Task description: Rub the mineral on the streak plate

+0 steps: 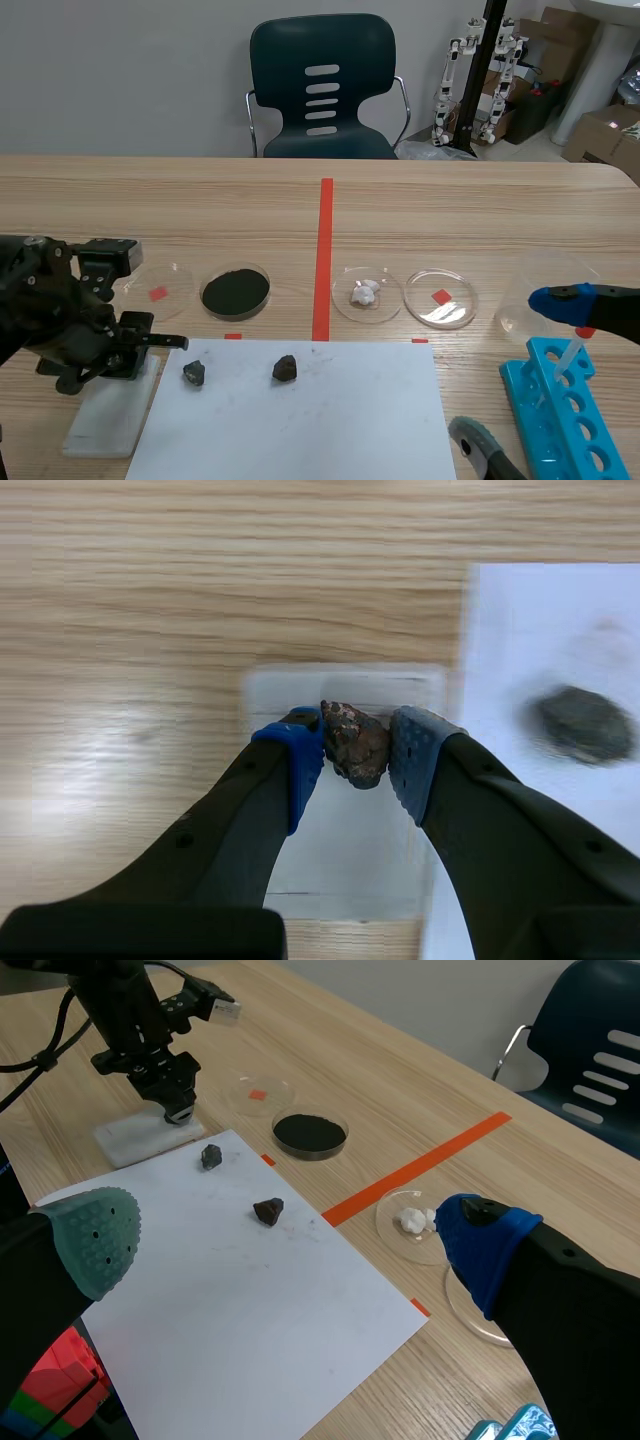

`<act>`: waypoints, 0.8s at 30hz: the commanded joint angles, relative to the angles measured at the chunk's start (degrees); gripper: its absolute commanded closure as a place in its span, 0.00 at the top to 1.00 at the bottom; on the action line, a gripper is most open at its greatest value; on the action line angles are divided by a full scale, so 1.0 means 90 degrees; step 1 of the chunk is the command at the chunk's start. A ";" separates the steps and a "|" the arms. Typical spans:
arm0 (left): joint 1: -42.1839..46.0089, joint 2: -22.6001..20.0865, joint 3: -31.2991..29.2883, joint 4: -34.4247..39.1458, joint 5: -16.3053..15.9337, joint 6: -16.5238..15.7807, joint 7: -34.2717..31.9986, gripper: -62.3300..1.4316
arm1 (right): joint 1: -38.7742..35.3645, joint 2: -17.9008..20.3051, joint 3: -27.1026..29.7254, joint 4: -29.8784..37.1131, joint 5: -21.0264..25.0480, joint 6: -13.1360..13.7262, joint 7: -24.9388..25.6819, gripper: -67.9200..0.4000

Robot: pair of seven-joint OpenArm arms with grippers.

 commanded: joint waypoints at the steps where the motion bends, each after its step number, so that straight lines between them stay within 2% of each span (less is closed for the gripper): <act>1: 0.0073 -0.0148 -0.0068 -0.0087 0.0323 0.0126 0.0090 0.22 | 0.0010 0.0068 0.0073 0.0044 0.0090 0.0007 0.0095 0.92; 5: 0.0075 -0.0146 -0.0068 -0.0087 0.0682 0.0311 0.0131 0.22 | 0.0010 0.0068 0.0073 0.0044 0.0090 0.0007 0.0095 0.92; 12: 0.0100 -0.0148 -0.0068 -0.0046 0.0857 0.0333 0.0005 0.22 | 0.0010 0.0068 0.0073 0.0044 0.0090 0.0007 0.0095 0.92; 24: 0.1049 -0.0529 -0.0080 0.1161 0.0801 0.0279 -0.2030 0.22 | 0.0010 0.0068 0.0073 0.0044 0.0090 0.0007 0.0095 0.92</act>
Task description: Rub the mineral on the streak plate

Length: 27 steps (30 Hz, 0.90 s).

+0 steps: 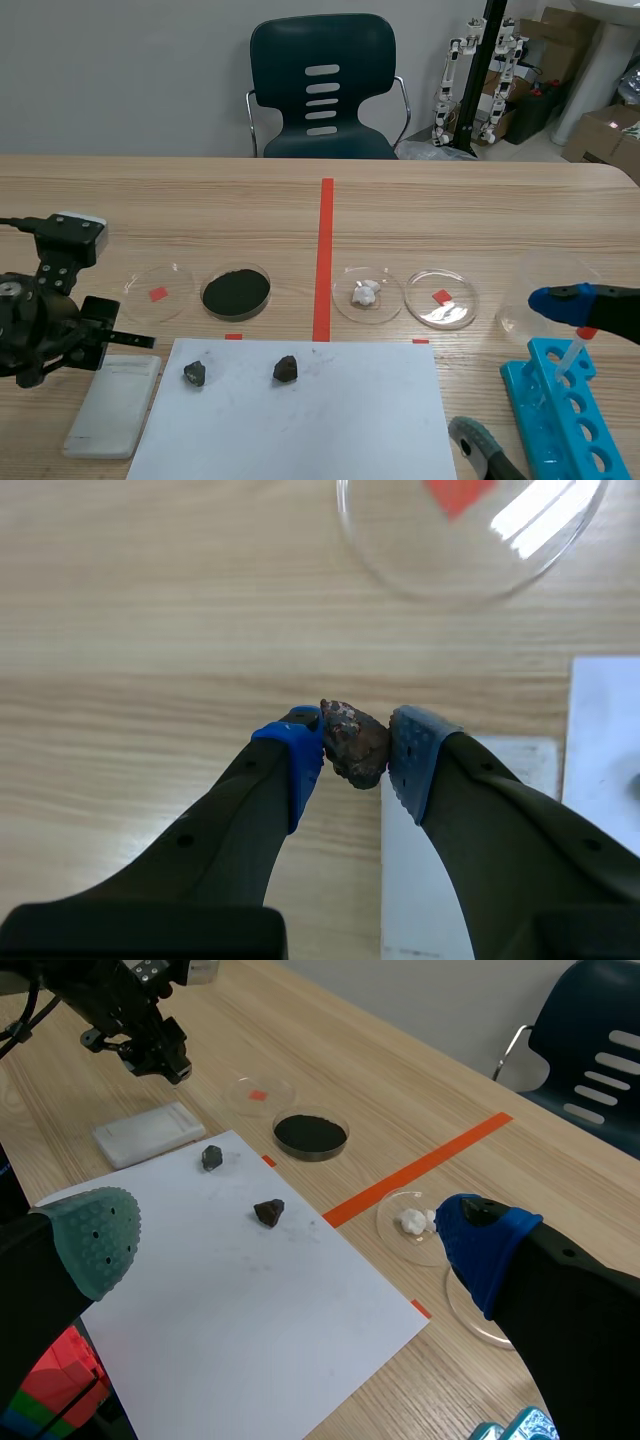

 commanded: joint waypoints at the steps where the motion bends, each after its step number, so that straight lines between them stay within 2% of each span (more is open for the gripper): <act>1: 0.0199 -0.0134 -0.0053 0.0260 0.0010 0.0012 -0.0376 0.22 | 0.0010 0.0068 0.0073 0.0044 0.0092 0.0007 0.0095 0.92; 3: 0.0466 -0.0180 -0.0083 0.0476 0.0000 -0.0032 -0.0903 0.22 | 0.0010 0.0068 0.0073 0.0044 0.0092 0.0007 0.0095 0.92; 6: 0.0896 -0.0221 -0.0202 0.0811 -0.0012 -0.0457 -0.1547 0.22 | 0.0010 0.0068 0.0073 0.0044 0.0092 0.0007 0.0092 0.92; 17: 0.2742 -0.0221 -0.0777 0.2110 -0.0010 -0.2645 -0.3694 0.23 | 0.0010 0.0068 0.0073 0.0044 0.0092 0.0007 0.0095 0.92; 21: 0.3400 -0.0221 -0.0857 0.2567 0.0019 -0.3266 -0.4393 0.23 | 0.0010 0.0068 0.0073 0.0044 0.0092 0.0007 0.0095 0.92; 24: 0.3820 -0.0221 -0.0908 0.2868 0.0126 -0.3623 -0.4724 0.23 | 0.0010 0.0068 0.0073 0.0044 0.0092 0.0007 0.0095 0.92; 27: 0.4177 -0.0219 -0.0925 0.3150 0.0185 -0.3733 -0.4886 0.23 | 0.0010 0.0068 0.0073 0.0044 0.0092 0.0007 0.0095 0.92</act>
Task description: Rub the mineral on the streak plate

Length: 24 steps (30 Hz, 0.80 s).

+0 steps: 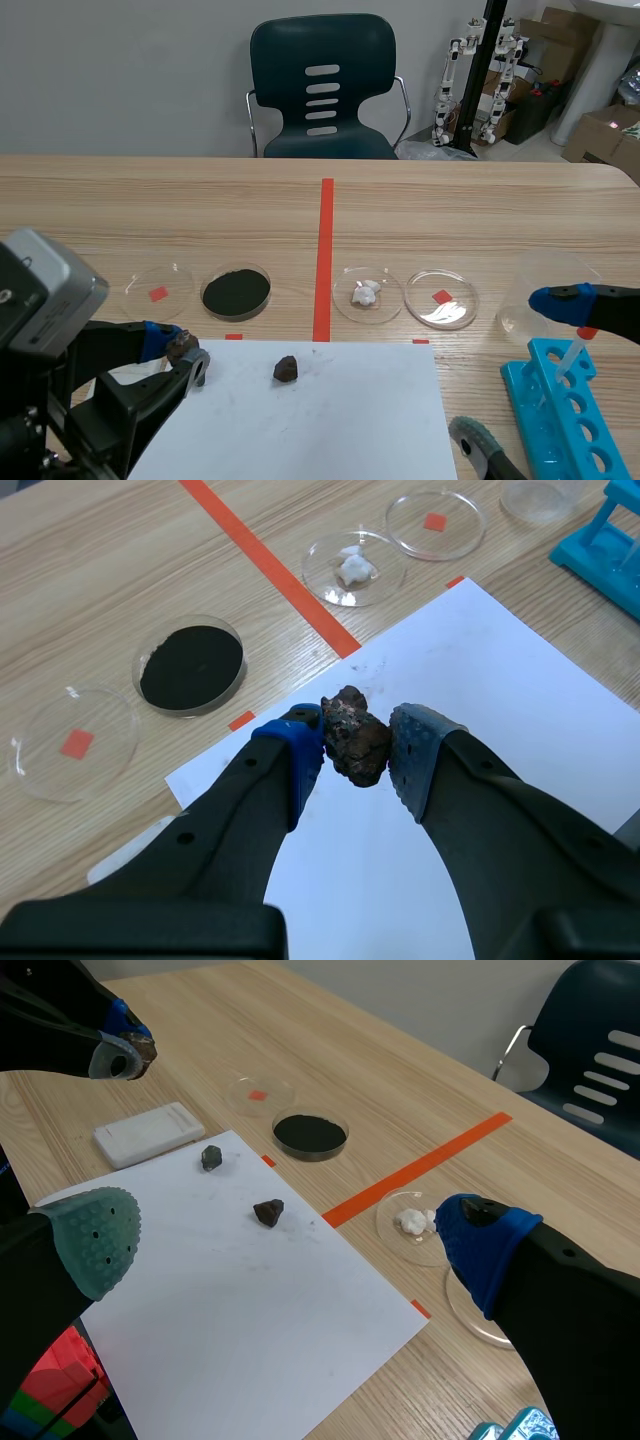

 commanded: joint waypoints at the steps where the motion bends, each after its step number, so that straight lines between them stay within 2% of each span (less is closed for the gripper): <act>1: 0.0114 -0.0017 -0.0032 0.0204 0.0002 -0.0015 -0.0112 0.23 | 0.0010 0.0068 0.0073 0.0044 0.0092 0.0007 0.0095 0.92; 7: 0.0542 -0.0017 -0.0032 0.0469 0.0061 -0.0012 -0.0401 0.23 | 0.0010 0.0068 0.0073 0.0044 0.0092 0.0007 0.0095 0.92; 11: 0.0556 -0.0017 -0.0032 0.0476 0.0168 -0.0012 -0.0401 0.23 | 0.0010 0.0068 0.0073 0.0044 0.0092 0.0007 0.0095 0.92; 24: 0.0556 -0.0019 -0.0032 0.0476 0.0168 -0.0012 -0.0396 0.23 | 0.0010 0.0068 0.0073 0.0044 0.0092 0.0007 0.0095 0.92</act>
